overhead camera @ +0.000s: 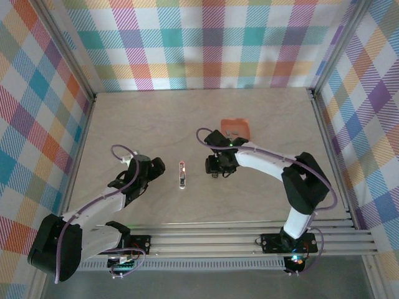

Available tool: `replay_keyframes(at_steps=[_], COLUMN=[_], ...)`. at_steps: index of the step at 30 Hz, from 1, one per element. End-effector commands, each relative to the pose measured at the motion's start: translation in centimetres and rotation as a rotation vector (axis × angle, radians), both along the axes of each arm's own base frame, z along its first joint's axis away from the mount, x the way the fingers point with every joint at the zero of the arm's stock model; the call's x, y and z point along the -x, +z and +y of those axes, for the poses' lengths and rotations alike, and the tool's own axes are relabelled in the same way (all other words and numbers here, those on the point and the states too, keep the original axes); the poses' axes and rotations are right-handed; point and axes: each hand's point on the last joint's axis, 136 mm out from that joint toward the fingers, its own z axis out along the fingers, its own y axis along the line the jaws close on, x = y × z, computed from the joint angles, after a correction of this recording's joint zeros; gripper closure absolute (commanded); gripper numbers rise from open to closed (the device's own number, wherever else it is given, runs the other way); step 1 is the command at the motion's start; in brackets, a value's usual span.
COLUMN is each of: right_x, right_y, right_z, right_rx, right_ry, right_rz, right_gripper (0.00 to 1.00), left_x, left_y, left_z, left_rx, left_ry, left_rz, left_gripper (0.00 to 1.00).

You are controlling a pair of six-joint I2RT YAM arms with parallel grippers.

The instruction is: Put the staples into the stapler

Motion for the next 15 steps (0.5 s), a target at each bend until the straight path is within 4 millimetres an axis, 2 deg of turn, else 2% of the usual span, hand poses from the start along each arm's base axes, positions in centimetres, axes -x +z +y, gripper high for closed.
replay_keyframes(at_steps=[1,4,9,15], right_x=[-0.8,-1.7,-3.1,-3.8], right_y=[-0.3,-1.1,-1.9,-2.7], right_z=[0.5,1.0,0.6,0.7], right_rx=[0.031,0.048,0.111,0.134], right_ry=[-0.021,-0.029,-0.058,-0.068], right_rz=[-0.006,-0.01,-0.042,-0.053], right_gripper=[0.43,0.45,0.5,0.59], left_x=[0.1,0.2,-0.1,-0.6], left_y=[-0.4,-1.2,-2.0,-1.8], left_z=[0.4,0.4,0.5,1.1], left_rx=[0.012,0.036,0.04,0.039], left_ry=[-0.003,-0.005,-0.016,-0.025], left_rz=[-0.004,0.003,0.031,0.035], left_gripper=[0.0,0.0,0.0,0.0])
